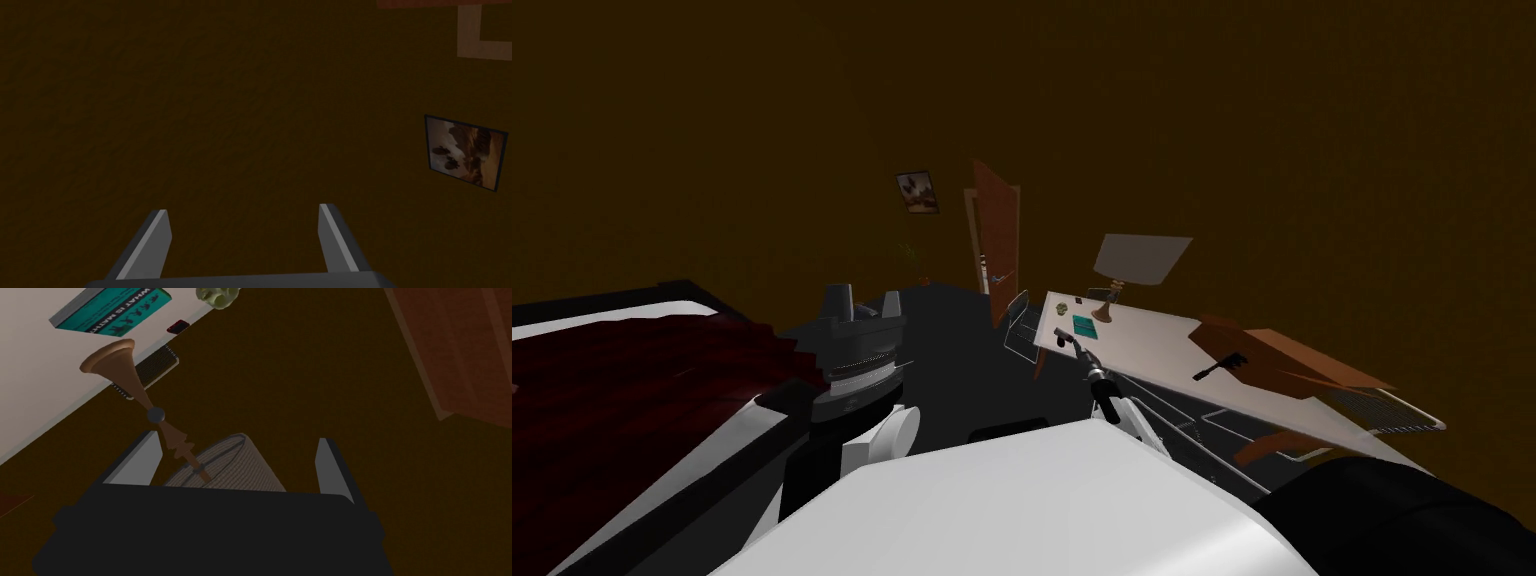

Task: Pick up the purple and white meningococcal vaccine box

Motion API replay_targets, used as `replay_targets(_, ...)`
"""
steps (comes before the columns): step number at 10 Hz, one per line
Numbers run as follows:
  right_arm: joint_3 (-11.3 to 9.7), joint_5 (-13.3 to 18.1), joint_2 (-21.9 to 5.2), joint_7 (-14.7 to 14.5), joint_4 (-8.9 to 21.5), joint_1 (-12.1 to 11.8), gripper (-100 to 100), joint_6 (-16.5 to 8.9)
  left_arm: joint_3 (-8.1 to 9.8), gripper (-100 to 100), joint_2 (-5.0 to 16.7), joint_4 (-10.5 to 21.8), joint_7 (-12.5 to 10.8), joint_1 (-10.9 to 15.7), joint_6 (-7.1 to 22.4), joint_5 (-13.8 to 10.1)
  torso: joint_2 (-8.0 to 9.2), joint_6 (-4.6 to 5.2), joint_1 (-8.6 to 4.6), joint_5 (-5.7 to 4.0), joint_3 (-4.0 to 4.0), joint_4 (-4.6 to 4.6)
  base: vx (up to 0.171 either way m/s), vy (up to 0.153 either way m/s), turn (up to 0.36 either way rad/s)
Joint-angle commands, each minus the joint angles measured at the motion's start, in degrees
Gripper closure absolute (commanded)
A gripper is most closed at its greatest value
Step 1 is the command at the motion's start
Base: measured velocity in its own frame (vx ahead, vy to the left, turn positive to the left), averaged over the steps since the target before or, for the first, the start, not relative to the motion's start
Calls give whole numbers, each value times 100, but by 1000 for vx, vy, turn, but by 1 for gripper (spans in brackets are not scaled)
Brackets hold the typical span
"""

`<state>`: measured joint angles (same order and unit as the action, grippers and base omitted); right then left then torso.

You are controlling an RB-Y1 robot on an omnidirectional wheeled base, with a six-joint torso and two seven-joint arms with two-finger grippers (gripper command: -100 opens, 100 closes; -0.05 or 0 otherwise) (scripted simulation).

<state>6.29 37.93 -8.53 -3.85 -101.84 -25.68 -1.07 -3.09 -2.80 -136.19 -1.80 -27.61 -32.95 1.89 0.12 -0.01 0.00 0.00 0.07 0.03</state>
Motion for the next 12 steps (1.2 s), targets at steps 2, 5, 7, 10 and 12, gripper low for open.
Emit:
replay_targets(2, -1, 313, -22, -18, 86, -20, -100, -289, 1, 0, 0, 0, 0, -1, 0, 0, 0, 6, -2, 1, 0, 0, -17, 13, 29)
replay_targets(5, 65, 865, -23, -102, 626, 78, -100, -829, 1, 0, 0, 0, 0, -1, 0, 0, -6, 5, -4, 0, -3, -1, -12, 15, 210)
replay_targets(7, 65, 1083, -23, -102, 662, 78, -100, -940, 1, 0, 0, 0, 0, -1, 0, 0, -7, 6, -5, 0, -4, -2, -4, 6, 47)
replay_targets(10, 113, 1618, -18, -163, 1219, 187, -100, -1484, 1, 0, 0, 0, 0, -1, 0, 0, -10, 6, -8, -1, -6, -2, 1, 5, 228)
replay_targets(12, 113, 1800, -18, -163, 1281, 187, -100, -1581, 1, 0, 0, 0, 0, -2, 0, 0, -12, 6, -11, -1, -7, -3, 6, -5, 49)
